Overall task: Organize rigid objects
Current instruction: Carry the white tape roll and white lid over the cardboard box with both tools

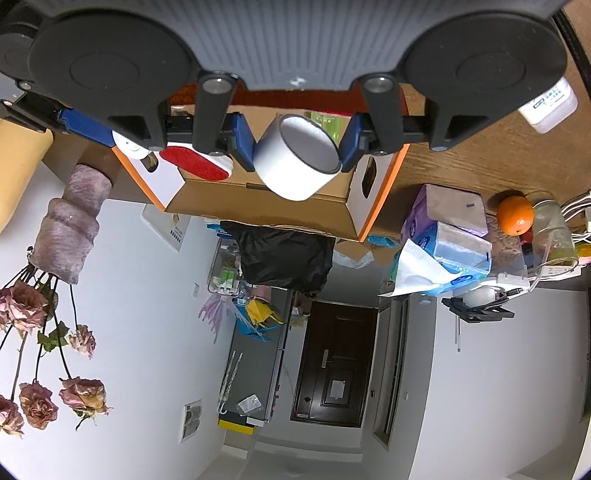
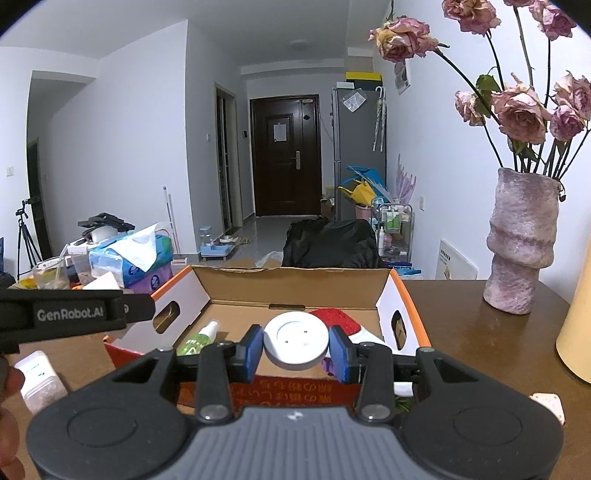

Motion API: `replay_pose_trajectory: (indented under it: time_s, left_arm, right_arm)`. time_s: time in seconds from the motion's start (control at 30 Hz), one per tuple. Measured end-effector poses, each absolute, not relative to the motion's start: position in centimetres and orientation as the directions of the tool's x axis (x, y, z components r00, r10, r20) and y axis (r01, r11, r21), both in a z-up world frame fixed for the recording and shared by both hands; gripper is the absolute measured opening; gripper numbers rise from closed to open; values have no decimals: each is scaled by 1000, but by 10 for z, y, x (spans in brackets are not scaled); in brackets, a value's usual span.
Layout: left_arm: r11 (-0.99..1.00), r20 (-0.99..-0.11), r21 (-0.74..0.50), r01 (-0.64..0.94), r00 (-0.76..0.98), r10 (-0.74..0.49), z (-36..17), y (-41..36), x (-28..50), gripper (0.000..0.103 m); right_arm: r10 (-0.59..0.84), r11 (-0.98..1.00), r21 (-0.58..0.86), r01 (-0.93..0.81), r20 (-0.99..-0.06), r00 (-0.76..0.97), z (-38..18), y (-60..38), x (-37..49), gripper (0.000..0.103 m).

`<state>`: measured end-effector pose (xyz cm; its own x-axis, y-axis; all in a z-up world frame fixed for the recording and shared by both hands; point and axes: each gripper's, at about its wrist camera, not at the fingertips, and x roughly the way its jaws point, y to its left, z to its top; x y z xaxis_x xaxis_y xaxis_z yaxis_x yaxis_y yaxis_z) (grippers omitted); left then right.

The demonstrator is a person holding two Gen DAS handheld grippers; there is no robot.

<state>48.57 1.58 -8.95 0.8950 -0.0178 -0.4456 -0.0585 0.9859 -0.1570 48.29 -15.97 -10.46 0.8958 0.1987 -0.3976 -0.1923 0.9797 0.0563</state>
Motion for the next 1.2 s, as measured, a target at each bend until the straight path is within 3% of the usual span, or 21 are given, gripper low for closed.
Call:
replay_pose_trajectory:
  time_s: [1.2]
  left_arm:
    - [992,-474,-106,-74,880,15,-108,16,553,50]
  right_arm:
    - [185,982,52,-182,-457,870,-123,-156,557,38]
